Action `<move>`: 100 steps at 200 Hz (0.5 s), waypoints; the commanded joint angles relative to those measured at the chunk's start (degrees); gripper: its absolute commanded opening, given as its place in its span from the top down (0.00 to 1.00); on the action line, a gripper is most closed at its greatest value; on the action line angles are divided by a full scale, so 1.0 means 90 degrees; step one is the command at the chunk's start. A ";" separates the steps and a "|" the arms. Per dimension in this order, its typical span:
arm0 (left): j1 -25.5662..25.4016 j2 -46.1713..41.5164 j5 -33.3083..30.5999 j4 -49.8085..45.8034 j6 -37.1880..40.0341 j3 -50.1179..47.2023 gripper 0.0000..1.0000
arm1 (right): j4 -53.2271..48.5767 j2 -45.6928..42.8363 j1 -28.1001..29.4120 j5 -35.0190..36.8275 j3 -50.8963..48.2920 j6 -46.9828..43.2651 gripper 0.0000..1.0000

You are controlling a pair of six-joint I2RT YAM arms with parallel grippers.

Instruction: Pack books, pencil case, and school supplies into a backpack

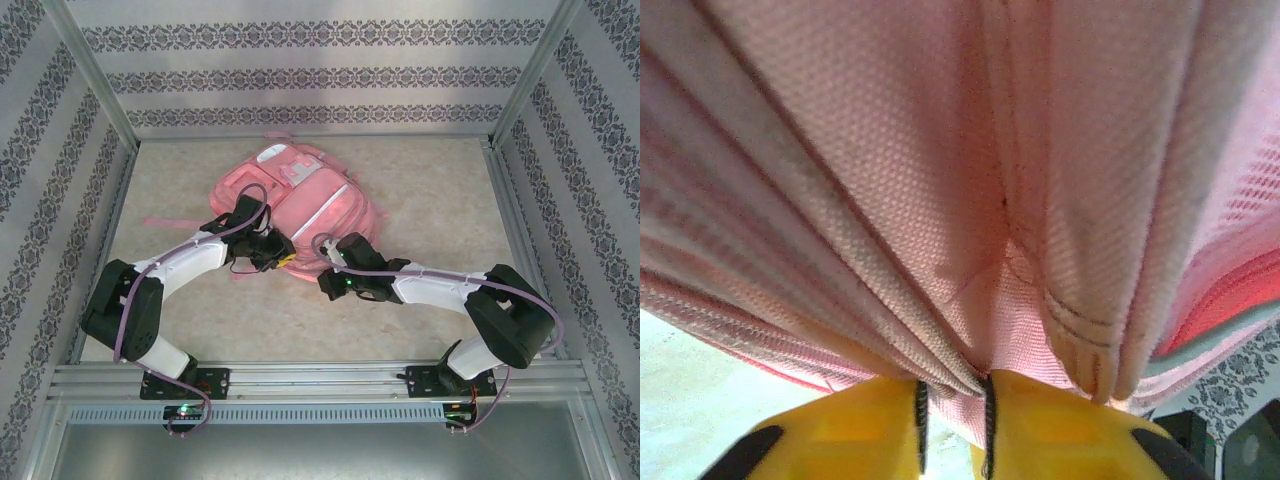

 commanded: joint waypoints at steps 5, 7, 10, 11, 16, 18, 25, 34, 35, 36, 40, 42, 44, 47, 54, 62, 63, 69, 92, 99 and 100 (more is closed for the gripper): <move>0.0009 0.0023 -0.0658 -0.0258 0.0320 0.0206 0.83 | -0.0206 -0.0213 -0.0110 0.0369 -0.0121 -0.0072 1.00; 0.0012 0.0022 -0.0668 -0.0266 0.0329 0.0207 0.84 | -0.0231 -0.0219 -0.0118 0.0381 -0.0122 -0.0083 1.00; 0.0029 0.0012 -0.0676 -0.0275 0.0337 0.0202 0.83 | -0.0247 -0.0228 -0.0135 0.0396 -0.0130 -0.0094 1.00; 0.0036 0.0011 -0.0677 -0.0277 0.0341 0.0198 0.83 | -0.0262 -0.0236 -0.0134 0.0412 -0.0136 -0.0097 1.00; 0.0047 0.0011 -0.0675 -0.0292 0.0345 0.0176 0.84 | -0.0296 -0.0250 -0.0153 0.0435 -0.0149 -0.0115 1.00; 0.0056 0.0005 -0.0677 -0.0296 0.0350 0.0170 0.83 | -0.0314 -0.0257 -0.0158 0.0447 -0.0153 -0.0123 1.00; 0.0078 -0.0005 -0.0685 -0.0316 0.0354 0.0140 0.84 | -0.0359 -0.0288 -0.0194 0.0466 -0.0178 -0.0147 1.00; 0.0107 -0.0035 -0.0722 -0.0327 0.0360 0.0087 0.84 | -0.0405 -0.0334 -0.0227 0.0491 -0.0199 -0.0176 1.00; 0.0109 -0.0037 -0.0729 -0.0332 0.0362 0.0077 0.84 | -0.0410 -0.0337 -0.0229 0.0494 -0.0204 -0.0181 1.00; 0.0115 -0.0043 -0.0733 -0.0334 0.0363 0.0077 0.84 | -0.0417 -0.0334 -0.0235 0.0495 -0.0207 -0.0184 1.00; 0.0136 -0.0066 -0.0741 -0.0344 0.0364 0.0049 0.84 | -0.0445 -0.0354 -0.0243 0.0505 -0.0214 -0.0200 1.00; 0.0144 -0.0066 -0.0737 -0.0351 0.0365 0.0033 0.84 | -0.0454 -0.0362 -0.0256 0.0513 -0.0218 -0.0205 1.00; 0.0149 -0.0075 -0.0749 -0.0355 0.0365 0.0022 0.84 | -0.0461 -0.0366 -0.0269 0.0522 -0.0219 -0.0211 1.00; 0.0163 -0.0090 -0.0754 -0.0361 0.0378 0.0013 0.84 | -0.0481 -0.0378 -0.0278 0.0542 -0.0230 -0.0224 1.00; 0.0193 -0.0114 -0.0763 -0.0397 0.0405 -0.0018 0.84 | -0.0530 -0.0409 -0.0306 0.0563 -0.0239 -0.0249 1.00; 0.0230 -0.0145 -0.0798 -0.0473 0.0444 -0.0026 0.84 | -0.0579 -0.0444 -0.0348 0.0584 -0.0244 -0.0278 1.00; 0.0234 -0.0151 -0.0806 -0.0478 0.0444 -0.0028 0.84 | -0.0585 -0.0441 -0.0348 0.0584 -0.0246 -0.0281 1.00; 0.0269 -0.0195 -0.0828 -0.0534 0.0478 -0.0029 0.84 | -0.0600 -0.0462 -0.0368 0.0584 -0.0249 -0.0311 1.00; 0.0475 -0.0343 -0.0890 -0.0671 0.0565 -0.0094 0.84 | -0.0678 -0.0434 -0.0345 0.0347 -0.0151 -0.0546 1.00; 0.0539 -0.0385 -0.0885 -0.0726 0.0616 -0.0107 0.84 | -0.0738 -0.0399 -0.0297 0.0309 -0.0091 -0.0626 1.00; 0.0559 -0.0393 -0.0884 -0.0736 0.0622 -0.0108 0.84 | -0.0743 -0.0400 -0.0288 0.0305 -0.0082 -0.0636 1.00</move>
